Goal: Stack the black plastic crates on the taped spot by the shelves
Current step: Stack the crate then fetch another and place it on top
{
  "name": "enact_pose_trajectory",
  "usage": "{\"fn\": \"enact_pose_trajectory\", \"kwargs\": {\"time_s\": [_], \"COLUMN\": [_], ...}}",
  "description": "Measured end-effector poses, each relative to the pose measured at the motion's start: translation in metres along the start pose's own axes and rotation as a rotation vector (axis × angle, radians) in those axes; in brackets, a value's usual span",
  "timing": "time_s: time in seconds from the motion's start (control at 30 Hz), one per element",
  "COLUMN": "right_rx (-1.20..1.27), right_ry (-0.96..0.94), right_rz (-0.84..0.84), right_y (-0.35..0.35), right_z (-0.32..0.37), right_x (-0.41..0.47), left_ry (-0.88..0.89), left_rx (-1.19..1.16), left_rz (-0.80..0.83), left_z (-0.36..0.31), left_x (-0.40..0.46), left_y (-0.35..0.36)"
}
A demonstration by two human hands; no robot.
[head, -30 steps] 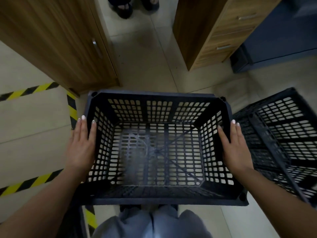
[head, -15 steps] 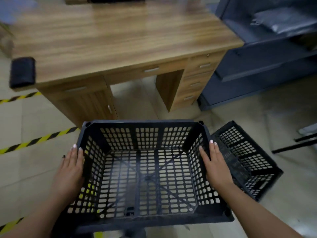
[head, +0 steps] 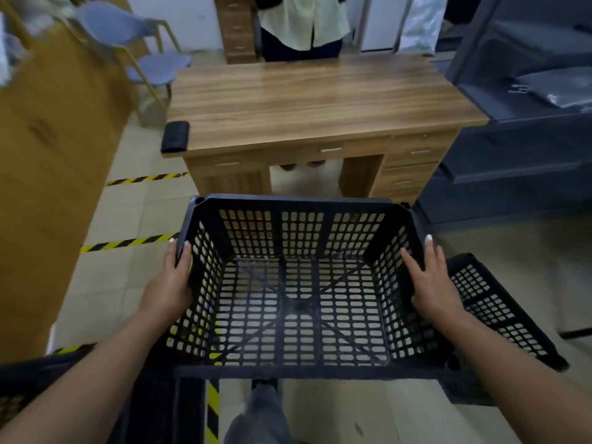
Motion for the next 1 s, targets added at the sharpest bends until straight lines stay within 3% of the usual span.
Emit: {"fn": "enact_pose_trajectory", "kwargs": {"time_s": [0.37, 0.73, 1.0], "right_rx": [0.15, 0.28, 0.341], "right_ry": [-0.134, -0.164, -0.16], "right_rz": [-0.011, -0.075, -0.123], "right_y": [-0.03, -0.04, -0.039], "right_z": [0.052, 0.167, 0.273], "right_x": [-0.057, -0.125, -0.208], "left_ry": [-0.162, -0.245, -0.224], "left_rx": [-0.064, -0.117, -0.162], "left_rz": [-0.055, -0.143, -0.174], "left_z": [0.073, 0.181, 0.298], "left_x": [-0.121, -0.21, -0.276], "left_y": [-0.035, -0.071, -0.096]}}
Point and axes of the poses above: each hand's wrist, its own x-axis towards the middle knuckle, its own y-axis out of the palm, z = x × y, the point moved 1 cm from there along x, towards the middle knuckle, and after that the axes turned 6 degrees about -z, right-handed, at the moved point
